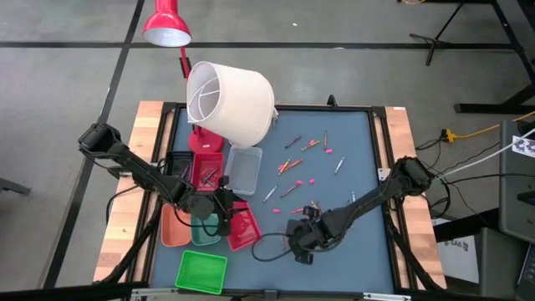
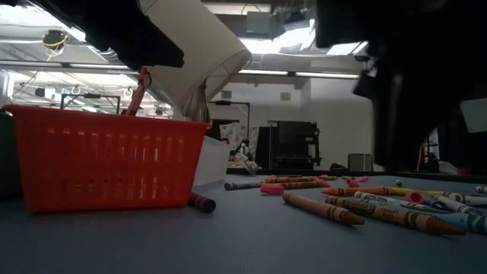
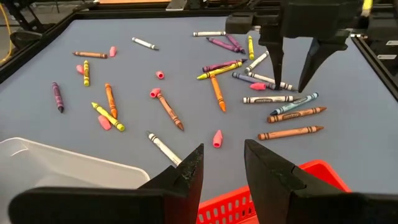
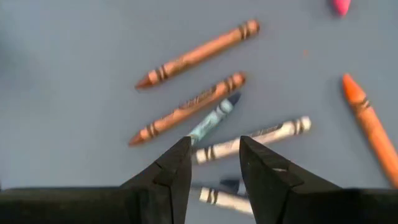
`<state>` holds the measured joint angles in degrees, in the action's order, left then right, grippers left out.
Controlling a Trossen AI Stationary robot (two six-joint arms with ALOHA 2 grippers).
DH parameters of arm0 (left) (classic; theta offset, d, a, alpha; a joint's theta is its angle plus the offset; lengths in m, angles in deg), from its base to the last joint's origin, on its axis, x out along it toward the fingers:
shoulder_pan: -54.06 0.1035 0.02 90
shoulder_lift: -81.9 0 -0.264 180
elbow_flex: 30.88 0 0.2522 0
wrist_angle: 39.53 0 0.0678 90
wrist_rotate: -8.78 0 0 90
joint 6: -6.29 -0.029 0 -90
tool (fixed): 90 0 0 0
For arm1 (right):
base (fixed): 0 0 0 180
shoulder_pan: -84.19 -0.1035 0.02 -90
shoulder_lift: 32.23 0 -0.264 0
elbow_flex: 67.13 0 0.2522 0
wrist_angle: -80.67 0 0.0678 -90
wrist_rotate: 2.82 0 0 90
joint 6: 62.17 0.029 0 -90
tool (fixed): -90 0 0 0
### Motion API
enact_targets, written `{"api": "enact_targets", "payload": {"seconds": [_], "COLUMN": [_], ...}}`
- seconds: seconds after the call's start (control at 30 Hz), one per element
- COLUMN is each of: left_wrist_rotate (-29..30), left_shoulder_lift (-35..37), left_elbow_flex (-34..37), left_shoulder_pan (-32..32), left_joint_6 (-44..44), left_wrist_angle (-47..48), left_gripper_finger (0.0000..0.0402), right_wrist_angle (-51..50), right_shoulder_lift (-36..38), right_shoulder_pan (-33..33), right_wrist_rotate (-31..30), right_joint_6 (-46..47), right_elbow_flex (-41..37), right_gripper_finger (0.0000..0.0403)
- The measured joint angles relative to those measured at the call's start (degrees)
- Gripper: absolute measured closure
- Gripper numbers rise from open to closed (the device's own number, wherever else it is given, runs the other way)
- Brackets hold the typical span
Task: Sort crayons
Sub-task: Put the light blue crayon into the transparent bin
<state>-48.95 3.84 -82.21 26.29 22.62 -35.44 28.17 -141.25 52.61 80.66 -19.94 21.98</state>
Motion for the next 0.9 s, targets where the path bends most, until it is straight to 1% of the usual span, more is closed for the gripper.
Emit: {"api": "enact_targets", "payload": {"seconds": [0.27,0.47,0.7,0.9], "left_wrist_rotate": [0.0,0.0,0.0,0.0], "left_shoulder_lift": [0.0,0.0,0.0,0.0], "left_elbow_flex": [0.0,0.0,0.0,0.0], "left_shoulder_pan": [0.0,0.0,0.0,0.0], "left_joint_6": [0.0,0.0,0.0,0.0], "left_wrist_angle": [0.0,0.0,0.0,0.0], "left_gripper_finger": [0.0302,0.0302,0.0302,0.0302], "right_wrist_angle": [4.9,4.5,4.7,4.8], "right_shoulder_lift": [0.0,0.0,0.0,0.0], "right_shoulder_pan": [-3.6,-5.5,-7.5,-7.9], "right_wrist_rotate": [-0.6,-2.4,-5.9,-7.1], "right_joint_6": [5.6,10.4,14.4,15.0], "right_elbow_flex": [-2.2,-2.2,-2.2,-2.2], "right_gripper_finger": [0.0272,0.0272,0.0272,0.0272]}}
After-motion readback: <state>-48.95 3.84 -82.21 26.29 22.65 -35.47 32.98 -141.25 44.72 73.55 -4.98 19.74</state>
